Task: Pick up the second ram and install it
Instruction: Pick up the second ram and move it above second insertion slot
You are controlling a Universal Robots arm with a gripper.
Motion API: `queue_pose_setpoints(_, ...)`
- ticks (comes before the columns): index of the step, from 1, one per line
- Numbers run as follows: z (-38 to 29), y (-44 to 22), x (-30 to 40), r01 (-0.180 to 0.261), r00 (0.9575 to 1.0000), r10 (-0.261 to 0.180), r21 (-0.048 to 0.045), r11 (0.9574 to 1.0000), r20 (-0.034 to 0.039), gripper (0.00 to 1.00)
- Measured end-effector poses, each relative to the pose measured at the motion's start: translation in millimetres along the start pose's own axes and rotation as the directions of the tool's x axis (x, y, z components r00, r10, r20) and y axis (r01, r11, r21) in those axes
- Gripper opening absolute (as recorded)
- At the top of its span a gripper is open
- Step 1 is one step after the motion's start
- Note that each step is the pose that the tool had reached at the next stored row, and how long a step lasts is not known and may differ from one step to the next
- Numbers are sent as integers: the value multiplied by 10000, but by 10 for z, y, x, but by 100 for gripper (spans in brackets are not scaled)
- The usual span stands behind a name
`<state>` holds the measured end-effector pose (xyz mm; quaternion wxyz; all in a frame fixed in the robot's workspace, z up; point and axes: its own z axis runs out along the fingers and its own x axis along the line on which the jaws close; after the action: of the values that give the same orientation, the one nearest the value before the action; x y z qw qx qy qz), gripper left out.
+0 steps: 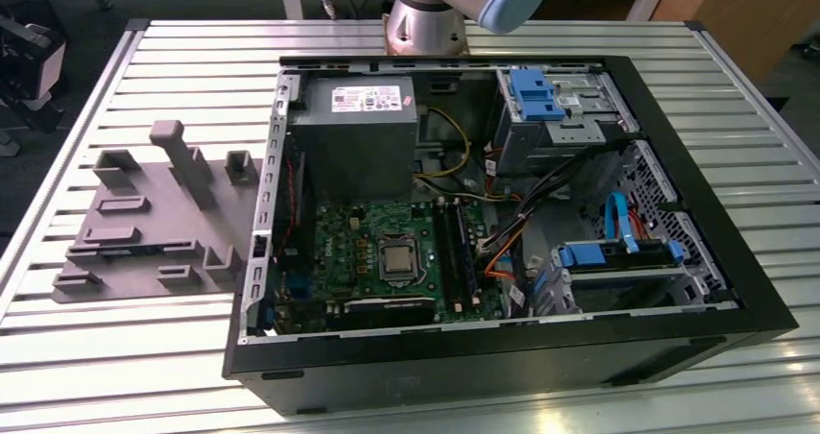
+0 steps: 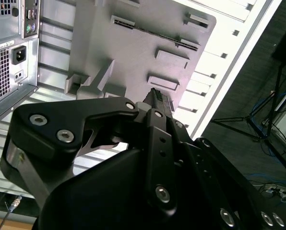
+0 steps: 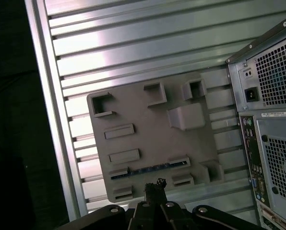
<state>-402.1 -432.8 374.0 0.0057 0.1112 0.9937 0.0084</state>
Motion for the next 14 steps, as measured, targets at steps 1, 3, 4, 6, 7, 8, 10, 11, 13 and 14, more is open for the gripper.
queue_pose_setpoints(1, 0, 0, 0, 0, 10000, 0, 0, 10000, 0, 11)
queue_pose_setpoints(3, 0, 0, 0, -1, 10000, 1, 0, 10000, 0, 11)
queue_pose_setpoints(4, 0, 0, 0, -1, 10000, 1, 0, 10000, 0, 11)
queue_pose_setpoints(6, 0, 0, 0, -1, 10000, 1, 0, 10000, 0, 11)
queue_pose_setpoints(7, 0, 0, 0, -1, 10000, 1, 0, 10000, 0, 11)
queue_pose_setpoints(8, 0, 0, 0, -5, 10000, 5, 0, 10000, 0, 11)
queue_pose_setpoints(10, 0, 0, 0, -59, 10000, 59, 0, 10000, 1, 11)
queue_pose_setpoints(11, 0, 0, 0, -146, 9999, 146, 1, 9999, 2, 11)
queue_pose_setpoints(13, 1, 0, 0, -375, 9993, 375, 4, 9993, 6, 11)
queue_pose_setpoints(14, 2, 0, 0, -523, 9986, 523, 5, 9986, 10, 11)
